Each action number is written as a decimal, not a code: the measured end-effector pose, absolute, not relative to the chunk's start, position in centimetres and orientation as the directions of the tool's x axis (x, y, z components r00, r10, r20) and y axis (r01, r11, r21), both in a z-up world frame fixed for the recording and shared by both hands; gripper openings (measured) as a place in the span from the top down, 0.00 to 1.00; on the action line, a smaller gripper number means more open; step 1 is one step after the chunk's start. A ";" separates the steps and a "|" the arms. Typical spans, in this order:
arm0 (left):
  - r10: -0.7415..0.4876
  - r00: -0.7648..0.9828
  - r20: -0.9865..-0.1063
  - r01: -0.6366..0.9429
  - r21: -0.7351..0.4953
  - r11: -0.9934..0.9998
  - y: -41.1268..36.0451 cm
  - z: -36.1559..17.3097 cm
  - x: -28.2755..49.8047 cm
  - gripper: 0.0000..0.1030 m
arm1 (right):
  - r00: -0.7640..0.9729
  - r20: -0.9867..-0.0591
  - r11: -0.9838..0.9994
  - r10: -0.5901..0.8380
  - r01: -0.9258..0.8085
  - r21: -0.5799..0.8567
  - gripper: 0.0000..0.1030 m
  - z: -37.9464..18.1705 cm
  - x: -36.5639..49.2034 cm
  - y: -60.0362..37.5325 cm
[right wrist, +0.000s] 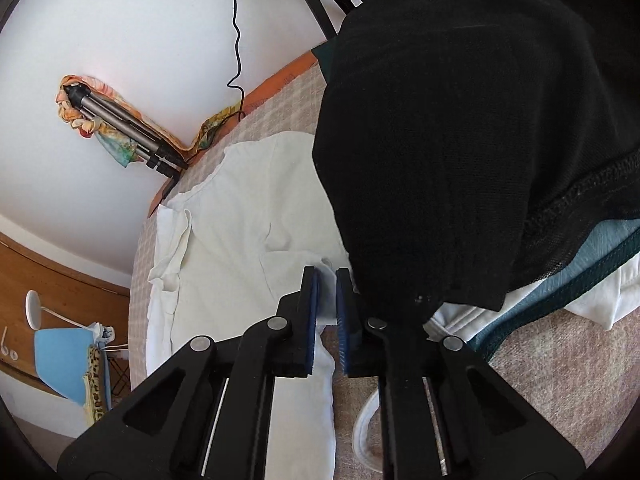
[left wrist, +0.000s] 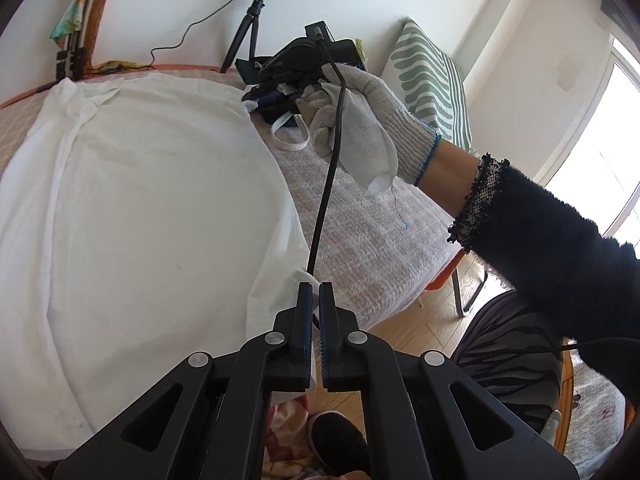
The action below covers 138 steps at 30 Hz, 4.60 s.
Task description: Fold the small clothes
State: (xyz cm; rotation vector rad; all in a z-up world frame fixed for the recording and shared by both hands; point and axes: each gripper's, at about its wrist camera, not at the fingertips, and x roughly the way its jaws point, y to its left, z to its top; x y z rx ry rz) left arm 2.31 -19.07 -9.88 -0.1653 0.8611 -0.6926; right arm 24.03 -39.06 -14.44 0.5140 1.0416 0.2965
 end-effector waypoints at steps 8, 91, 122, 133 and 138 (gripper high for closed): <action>-0.629 0.470 -0.619 0.454 -0.441 0.774 -17.1 -10.1 2.1 0.99 | 0.539 -0.726 0.877 0.428 -0.054 0.477 0.96 -11.1 24.2 -37.3; -0.602 0.552 -0.577 0.276 -0.555 0.785 -8.5 -12.3 0.4 0.98 | 0.509 -0.806 0.941 0.301 -0.023 0.337 0.98 -8.9 28.5 -31.1; -0.608 0.562 -0.561 0.259 -0.579 0.774 -7.0 -12.6 -0.7 0.98 | 0.529 -0.816 0.972 0.232 -0.091 0.218 0.95 -7.0 27.3 -26.0; -0.584 0.539 -0.607 0.240 -0.554 0.797 -6.8 -13.0 -1.3 0.98 | 0.436 -0.866 0.944 0.246 -0.309 0.112 0.95 -11.7 28.4 -13.9; -0.565 0.520 -0.641 0.246 -0.521 0.817 -6.4 -12.1 -1.4 0.90 | 0.422 -0.825 0.910 0.374 -0.337 0.240 0.62 -8.7 27.8 -16.2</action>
